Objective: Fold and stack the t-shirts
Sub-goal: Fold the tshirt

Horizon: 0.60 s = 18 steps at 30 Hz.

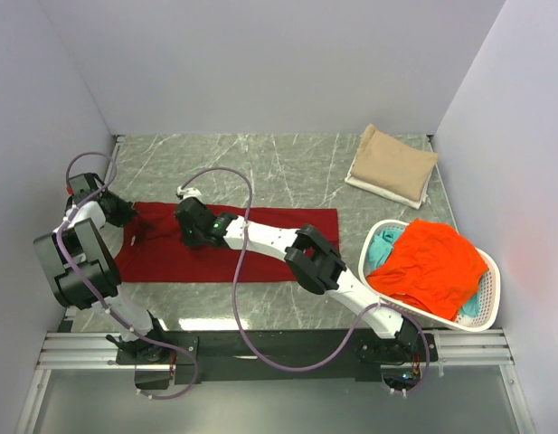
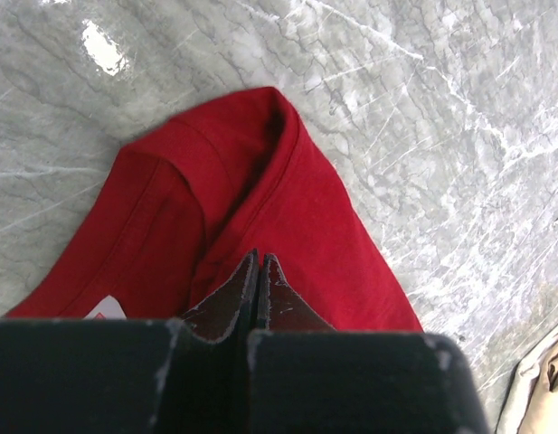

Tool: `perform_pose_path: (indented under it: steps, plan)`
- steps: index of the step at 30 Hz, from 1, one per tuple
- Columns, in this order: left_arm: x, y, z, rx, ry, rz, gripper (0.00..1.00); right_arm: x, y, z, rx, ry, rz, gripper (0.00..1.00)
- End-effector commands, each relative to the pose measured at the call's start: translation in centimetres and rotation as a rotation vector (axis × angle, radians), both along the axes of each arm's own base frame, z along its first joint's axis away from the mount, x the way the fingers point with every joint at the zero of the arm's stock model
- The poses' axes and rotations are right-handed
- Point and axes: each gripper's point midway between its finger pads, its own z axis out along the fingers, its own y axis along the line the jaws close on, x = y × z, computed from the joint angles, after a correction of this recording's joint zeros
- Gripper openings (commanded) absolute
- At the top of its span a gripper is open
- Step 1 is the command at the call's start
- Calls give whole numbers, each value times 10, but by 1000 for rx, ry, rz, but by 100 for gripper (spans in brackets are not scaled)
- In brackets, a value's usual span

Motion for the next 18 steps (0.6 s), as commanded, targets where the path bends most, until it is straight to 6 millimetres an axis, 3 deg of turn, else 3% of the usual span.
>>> perform_pose_path:
  steps: [1,4,8,9,10,12,15,18]
  plan:
    - [4,2,20,20,-67,-3,0,8,-1,-10,-8,-13,-71,7]
    - [3,1,20,18,-66,-4,0,7,-3,-8,6,0,-82,0]
    - [2,0,24,17,-74,-4,0,4,-6,5,54,8,-83,0]
    - [1,-2,26,14,-77,-4,0,0,-10,0,44,21,-84,0]
    - [0,-2,28,13,-80,-4,0,0,-11,16,67,10,-82,0]
    - [-3,-4,31,11,-85,-1,1,-4,-15,21,73,13,-68,0]
    - [-9,-6,35,19,-84,7,0,-8,-22,50,91,-4,-49,0]
    - [-18,-8,41,28,-82,10,0,-15,-32,54,79,4,-18,0]
